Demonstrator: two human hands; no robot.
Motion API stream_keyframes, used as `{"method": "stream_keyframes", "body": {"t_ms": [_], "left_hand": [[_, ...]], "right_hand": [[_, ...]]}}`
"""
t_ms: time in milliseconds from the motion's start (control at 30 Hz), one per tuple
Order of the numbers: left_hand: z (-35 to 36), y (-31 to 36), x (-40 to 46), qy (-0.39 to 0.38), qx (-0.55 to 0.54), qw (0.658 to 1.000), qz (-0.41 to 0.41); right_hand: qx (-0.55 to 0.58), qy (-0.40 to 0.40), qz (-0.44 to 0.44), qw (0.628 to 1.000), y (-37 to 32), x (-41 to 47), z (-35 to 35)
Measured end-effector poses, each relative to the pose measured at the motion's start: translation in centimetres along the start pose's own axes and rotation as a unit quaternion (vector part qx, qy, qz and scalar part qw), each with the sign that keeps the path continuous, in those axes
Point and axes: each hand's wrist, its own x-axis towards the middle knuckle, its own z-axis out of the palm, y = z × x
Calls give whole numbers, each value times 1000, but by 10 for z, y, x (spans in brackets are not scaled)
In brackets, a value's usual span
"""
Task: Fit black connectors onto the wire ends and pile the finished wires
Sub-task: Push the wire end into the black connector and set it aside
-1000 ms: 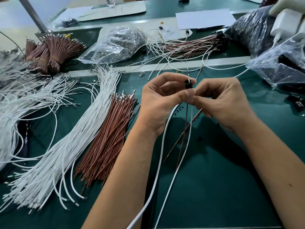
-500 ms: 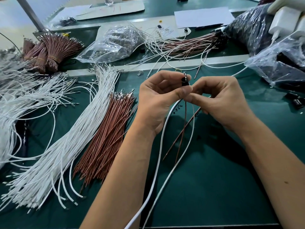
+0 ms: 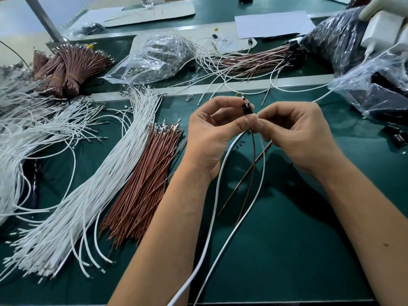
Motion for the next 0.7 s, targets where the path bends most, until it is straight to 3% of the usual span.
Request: {"method": "stream_keyframes", "body": {"t_ms": [267, 700], "left_hand": [[-2, 2, 2, 32, -9, 999, 17], [0, 3, 1, -52, 11, 995, 82]], "right_hand": [[4, -32, 32, 999, 5, 0, -2], [-19, 26, -78, 996, -3, 2, 5]]}}
